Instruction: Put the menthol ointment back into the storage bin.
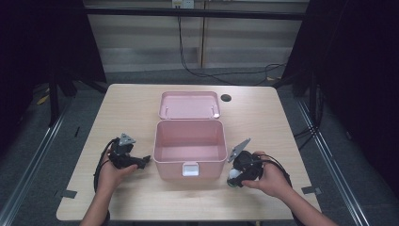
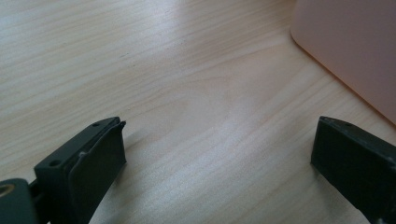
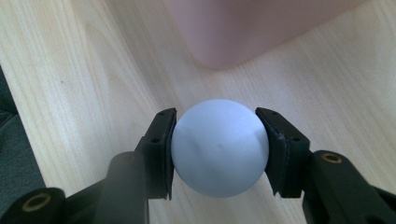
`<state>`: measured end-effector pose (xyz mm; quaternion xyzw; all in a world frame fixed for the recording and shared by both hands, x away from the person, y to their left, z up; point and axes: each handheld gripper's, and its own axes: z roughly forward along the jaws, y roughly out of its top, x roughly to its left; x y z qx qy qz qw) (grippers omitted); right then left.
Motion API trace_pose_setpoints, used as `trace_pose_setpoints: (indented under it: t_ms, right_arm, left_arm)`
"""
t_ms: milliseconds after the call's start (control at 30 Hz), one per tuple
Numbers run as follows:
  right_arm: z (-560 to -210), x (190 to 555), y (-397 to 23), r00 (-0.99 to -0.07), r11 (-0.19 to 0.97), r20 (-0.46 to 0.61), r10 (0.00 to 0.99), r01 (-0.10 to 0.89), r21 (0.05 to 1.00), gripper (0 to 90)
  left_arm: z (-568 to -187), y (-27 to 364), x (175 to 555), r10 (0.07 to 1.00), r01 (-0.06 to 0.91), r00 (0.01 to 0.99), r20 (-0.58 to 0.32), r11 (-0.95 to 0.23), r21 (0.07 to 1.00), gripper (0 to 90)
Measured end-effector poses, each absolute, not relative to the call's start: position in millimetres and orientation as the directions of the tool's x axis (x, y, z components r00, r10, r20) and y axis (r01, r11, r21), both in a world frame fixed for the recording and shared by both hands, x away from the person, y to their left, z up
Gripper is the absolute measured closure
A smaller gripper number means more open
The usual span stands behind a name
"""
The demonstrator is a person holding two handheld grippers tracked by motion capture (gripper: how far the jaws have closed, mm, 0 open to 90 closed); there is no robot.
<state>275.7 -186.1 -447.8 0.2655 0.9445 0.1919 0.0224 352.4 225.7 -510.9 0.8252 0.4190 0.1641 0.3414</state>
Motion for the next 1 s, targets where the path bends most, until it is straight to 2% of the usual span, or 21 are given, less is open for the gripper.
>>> trace_pose_setpoints:
  t_ms: [233,1000]
  right_arm:
    - [-439.2,276.8,-187.2,-0.857,0.781,0.072,0.511,0.497,0.378,50.3]
    - [-377.4,294.5,-193.1,-0.837,0.759,0.08,0.542,0.528,0.381,50.4]
  left_arm:
    - [-511.2,225.3,352.2,0.806,0.582,0.592,-0.021,-0.409,0.703,2.4]
    - [-510.8,225.9,352.7,0.802,0.576,0.597,-0.009,-0.42,0.701,2.2]
